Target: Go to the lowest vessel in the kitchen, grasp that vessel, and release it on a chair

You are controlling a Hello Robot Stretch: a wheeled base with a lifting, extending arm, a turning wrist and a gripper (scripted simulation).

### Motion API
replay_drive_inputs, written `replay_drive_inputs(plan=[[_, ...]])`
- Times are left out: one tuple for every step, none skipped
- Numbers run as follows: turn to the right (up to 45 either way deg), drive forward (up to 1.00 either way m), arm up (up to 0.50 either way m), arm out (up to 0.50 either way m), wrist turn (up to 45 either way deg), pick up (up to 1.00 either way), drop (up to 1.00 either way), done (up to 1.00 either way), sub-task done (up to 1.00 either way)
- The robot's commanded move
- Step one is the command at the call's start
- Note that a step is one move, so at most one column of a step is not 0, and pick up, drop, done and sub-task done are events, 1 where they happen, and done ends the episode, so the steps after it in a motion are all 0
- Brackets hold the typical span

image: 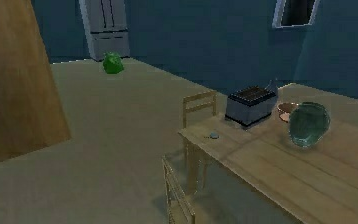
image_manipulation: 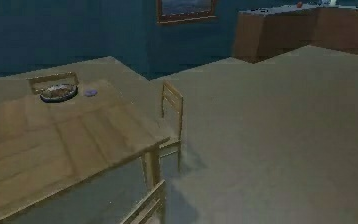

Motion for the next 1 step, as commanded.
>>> replay_drive_inputs(plan=[[0.0,0.30,0.00,0.00,0.0,0.00,0.00,0.00,0.00]])
